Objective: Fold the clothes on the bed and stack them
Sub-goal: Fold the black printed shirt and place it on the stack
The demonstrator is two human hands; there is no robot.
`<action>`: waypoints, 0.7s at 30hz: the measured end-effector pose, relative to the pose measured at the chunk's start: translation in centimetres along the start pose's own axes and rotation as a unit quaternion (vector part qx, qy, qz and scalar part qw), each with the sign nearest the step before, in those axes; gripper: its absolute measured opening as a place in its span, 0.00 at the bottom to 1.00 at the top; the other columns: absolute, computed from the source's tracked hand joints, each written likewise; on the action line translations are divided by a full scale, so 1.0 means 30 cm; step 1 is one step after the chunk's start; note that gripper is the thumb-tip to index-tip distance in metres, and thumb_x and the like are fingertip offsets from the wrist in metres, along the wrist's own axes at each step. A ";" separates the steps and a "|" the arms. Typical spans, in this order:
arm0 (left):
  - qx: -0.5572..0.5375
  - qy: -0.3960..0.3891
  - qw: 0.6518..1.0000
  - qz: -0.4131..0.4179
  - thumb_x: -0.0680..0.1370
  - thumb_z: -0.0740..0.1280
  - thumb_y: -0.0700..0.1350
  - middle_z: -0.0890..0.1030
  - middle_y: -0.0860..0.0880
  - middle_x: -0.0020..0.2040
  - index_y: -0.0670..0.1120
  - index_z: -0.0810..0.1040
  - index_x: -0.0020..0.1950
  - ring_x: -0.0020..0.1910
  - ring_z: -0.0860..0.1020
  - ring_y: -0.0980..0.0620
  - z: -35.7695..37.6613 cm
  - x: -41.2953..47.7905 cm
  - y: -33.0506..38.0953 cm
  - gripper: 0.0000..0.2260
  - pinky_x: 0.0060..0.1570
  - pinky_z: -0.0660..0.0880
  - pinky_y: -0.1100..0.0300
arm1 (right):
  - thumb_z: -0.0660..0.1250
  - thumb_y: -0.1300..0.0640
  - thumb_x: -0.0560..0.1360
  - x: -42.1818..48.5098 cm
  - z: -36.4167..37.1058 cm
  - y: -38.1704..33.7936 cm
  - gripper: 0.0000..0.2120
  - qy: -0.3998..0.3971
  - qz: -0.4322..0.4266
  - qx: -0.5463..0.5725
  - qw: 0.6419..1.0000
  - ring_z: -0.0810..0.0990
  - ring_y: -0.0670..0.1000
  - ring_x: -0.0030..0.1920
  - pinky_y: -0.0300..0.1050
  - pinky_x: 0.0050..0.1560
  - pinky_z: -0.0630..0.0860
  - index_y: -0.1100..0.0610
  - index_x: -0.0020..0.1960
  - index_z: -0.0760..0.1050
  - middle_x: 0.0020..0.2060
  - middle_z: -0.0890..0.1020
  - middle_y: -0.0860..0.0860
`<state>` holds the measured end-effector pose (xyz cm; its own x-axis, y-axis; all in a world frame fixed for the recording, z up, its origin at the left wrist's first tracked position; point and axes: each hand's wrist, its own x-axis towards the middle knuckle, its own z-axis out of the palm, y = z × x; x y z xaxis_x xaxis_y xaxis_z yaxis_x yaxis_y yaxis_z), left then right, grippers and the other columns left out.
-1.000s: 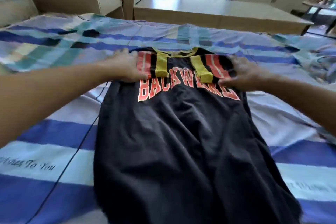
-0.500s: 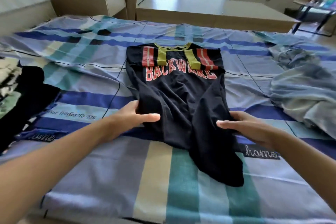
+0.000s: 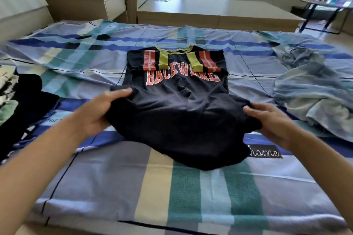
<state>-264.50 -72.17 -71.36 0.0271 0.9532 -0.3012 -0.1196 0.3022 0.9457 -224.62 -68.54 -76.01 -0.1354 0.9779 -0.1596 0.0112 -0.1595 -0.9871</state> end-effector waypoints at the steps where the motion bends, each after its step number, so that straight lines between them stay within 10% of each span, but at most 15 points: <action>1: -0.013 0.002 1.000 0.008 0.75 0.68 0.49 0.87 0.49 0.46 0.47 0.87 0.42 0.36 0.84 0.55 -0.025 -0.010 0.032 0.10 0.37 0.81 0.62 | 0.78 0.48 0.63 -0.001 -0.014 -0.027 0.28 0.008 -0.012 0.048 0.999 0.85 0.51 0.42 0.44 0.43 0.83 0.64 0.57 0.80 0.46 0.86 0.55; 4: -0.061 0.007 0.998 0.023 0.67 0.68 0.52 0.84 0.52 0.34 0.48 0.86 0.34 0.28 0.82 0.57 -0.108 -0.037 0.107 0.11 0.27 0.78 0.66 | 0.65 0.57 0.76 0.002 -0.056 -0.075 0.09 0.055 -0.019 0.171 0.983 0.84 0.47 0.39 0.42 0.40 0.83 0.58 0.53 0.79 0.41 0.86 0.50; 7: -0.060 -0.008 0.998 -0.018 0.72 0.63 0.47 0.83 0.48 0.42 0.44 0.80 0.55 0.31 0.80 0.56 -0.186 -0.020 0.108 0.15 0.30 0.78 0.67 | 0.71 0.55 0.69 0.011 -0.060 -0.061 0.20 0.086 0.005 0.156 0.984 0.82 0.49 0.39 0.41 0.37 0.81 0.54 0.61 0.75 0.39 0.84 0.49; 10: 0.214 0.043 0.975 -0.037 0.77 0.57 0.28 0.82 0.40 0.52 0.43 0.76 0.57 0.38 0.83 0.49 -0.248 0.038 0.014 0.16 0.35 0.81 0.58 | 0.70 0.67 0.74 0.013 -0.037 -0.015 0.28 0.064 0.044 -0.005 0.997 0.82 0.50 0.43 0.43 0.43 0.79 0.50 0.68 0.64 0.45 0.81 0.53; 12: 0.433 0.001 0.902 -0.001 0.74 0.59 0.25 0.79 0.41 0.58 0.51 0.75 0.60 0.49 0.80 0.47 -0.273 0.063 -0.060 0.24 0.44 0.79 0.55 | 0.73 0.70 0.69 -0.004 -0.022 0.015 0.37 0.015 0.029 -0.171 0.985 0.82 0.49 0.49 0.41 0.46 0.78 0.48 0.70 0.60 0.50 0.79 0.54; 15: 0.634 -0.115 0.764 0.017 0.67 0.70 0.40 0.69 0.51 0.67 0.61 0.64 0.71 0.65 0.71 0.51 -0.267 0.083 -0.157 0.36 0.63 0.70 0.61 | 0.71 0.61 0.62 -0.037 -0.005 0.031 0.38 -0.035 -0.021 -0.573 0.819 0.72 0.54 0.59 0.48 0.59 0.73 0.49 0.67 0.58 0.55 0.66 0.51; 18: 0.669 -0.101 0.730 0.096 0.60 0.71 0.57 0.66 0.52 0.70 0.53 0.63 0.77 0.69 0.66 0.50 -0.228 0.117 -0.227 0.45 0.71 0.65 0.56 | 0.72 0.55 0.65 -0.090 0.028 -0.001 0.33 -0.039 -0.011 -0.777 0.628 0.71 0.54 0.57 0.48 0.50 0.70 0.50 0.60 0.55 0.50 0.61 0.49; 21: 0.590 -0.051 0.777 0.215 0.63 0.72 0.52 0.78 0.53 0.58 0.53 0.72 0.65 0.57 0.76 0.49 -0.181 0.136 -0.254 0.30 0.57 0.74 0.55 | 0.79 0.48 0.60 -0.116 0.030 0.015 0.37 -0.174 0.070 -0.747 0.637 0.70 0.49 0.57 0.40 0.45 0.68 0.48 0.57 0.56 0.53 0.64 0.46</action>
<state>-268.86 -70.62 -80.45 0.3226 0.9461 0.0282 0.8513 -0.3030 0.4283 -225.05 -72.14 -75.87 -0.2383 0.8372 -0.4922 0.9434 0.3199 0.0872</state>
